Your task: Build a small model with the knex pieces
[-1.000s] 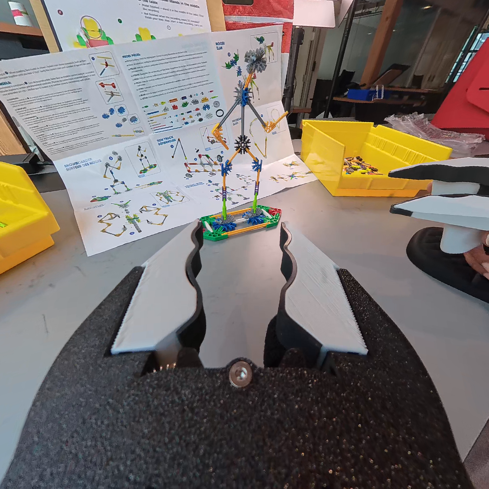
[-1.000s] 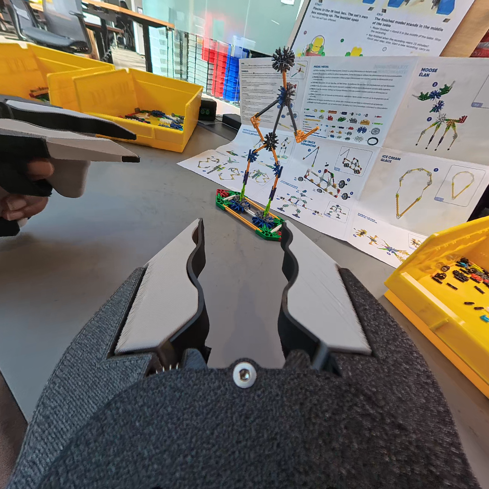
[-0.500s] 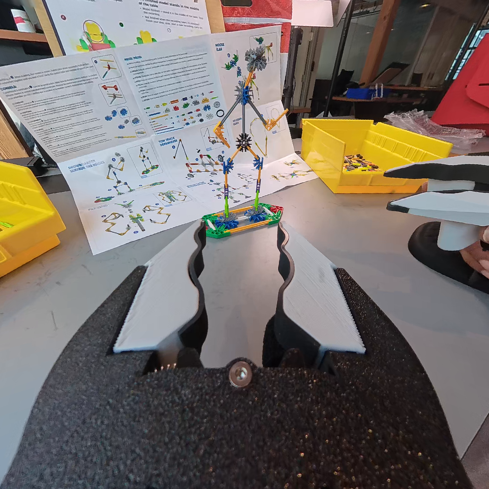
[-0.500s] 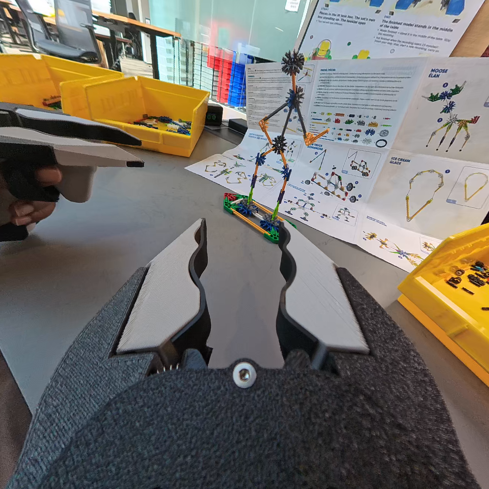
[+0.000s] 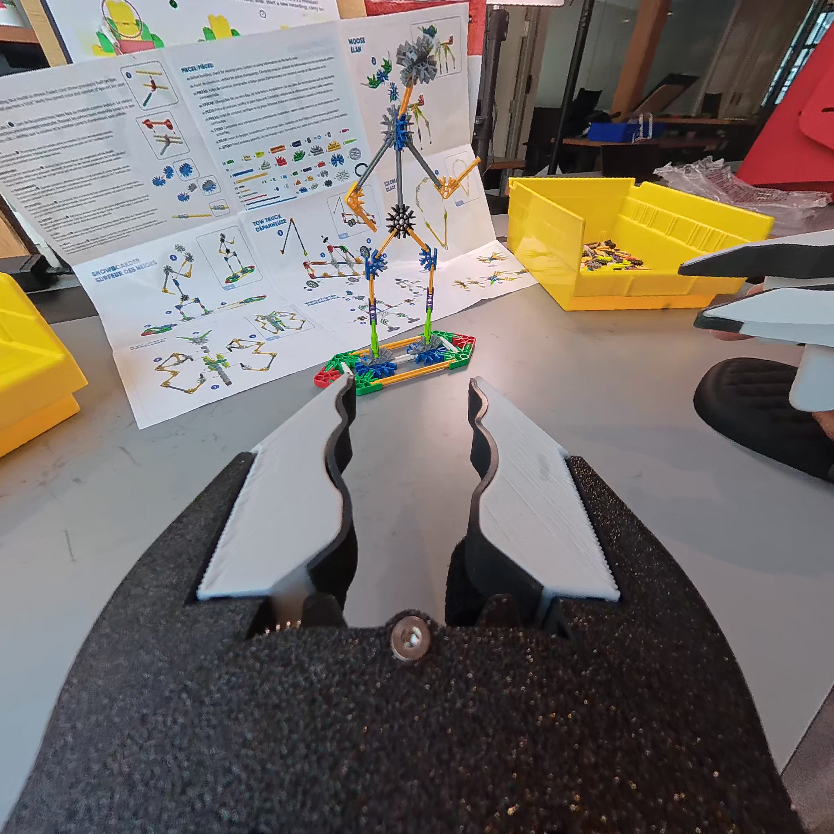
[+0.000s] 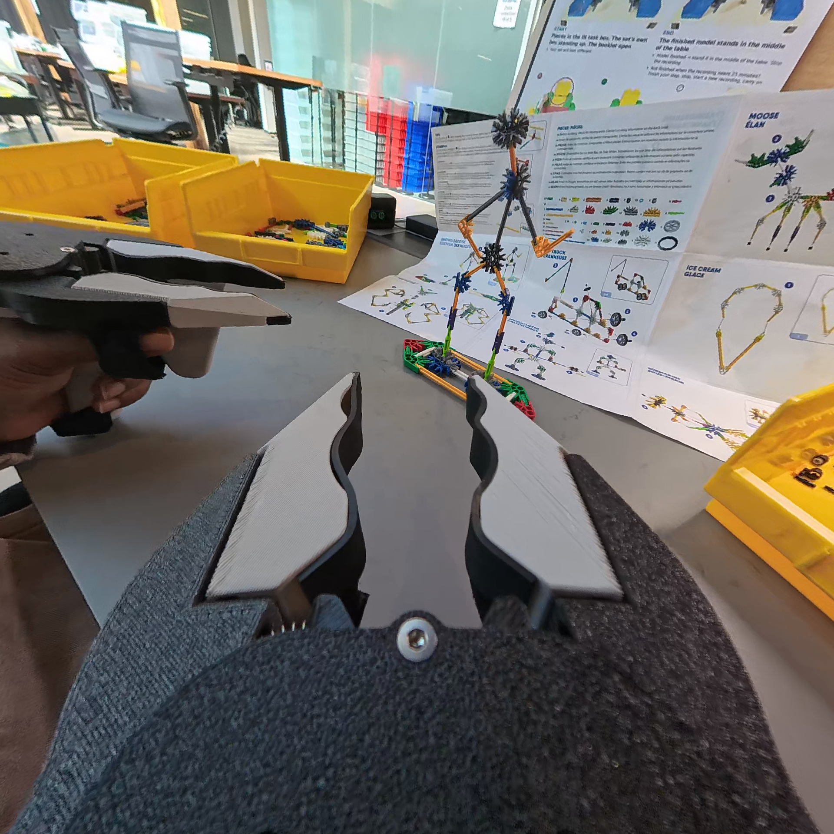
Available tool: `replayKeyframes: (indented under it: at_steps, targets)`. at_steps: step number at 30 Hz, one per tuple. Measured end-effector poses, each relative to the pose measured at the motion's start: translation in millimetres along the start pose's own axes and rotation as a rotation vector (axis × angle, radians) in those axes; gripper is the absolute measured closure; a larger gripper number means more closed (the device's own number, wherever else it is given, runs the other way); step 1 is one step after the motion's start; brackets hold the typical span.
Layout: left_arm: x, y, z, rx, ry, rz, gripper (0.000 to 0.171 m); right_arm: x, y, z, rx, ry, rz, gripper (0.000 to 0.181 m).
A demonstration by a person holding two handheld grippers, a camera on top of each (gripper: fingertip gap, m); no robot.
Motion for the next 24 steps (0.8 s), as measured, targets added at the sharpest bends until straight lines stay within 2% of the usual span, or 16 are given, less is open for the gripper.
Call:
replayKeyframes:
  at_steps: [7,24]
  targets:
    - [3.5,2.7,-0.1,0.015,0.004,-0.008,0.125,7.2,-3.0,-4.8,-0.024,-0.035,0.005,0.145]
    - [6.2,1.8,-3.1,0.020,-0.006,-0.001,0.133,9.0,-6.1,1.7,-0.116,-0.045,-0.003,0.150]
Point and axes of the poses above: each gripper's, where its closed fingertips meet, x back along the fingers, z out of its underside, y = z × x across the jaws, the point moved 1 cm from there along x, back along the fingers, and after that the axes turned 8 degrees about -y, right-handed, at the moved point
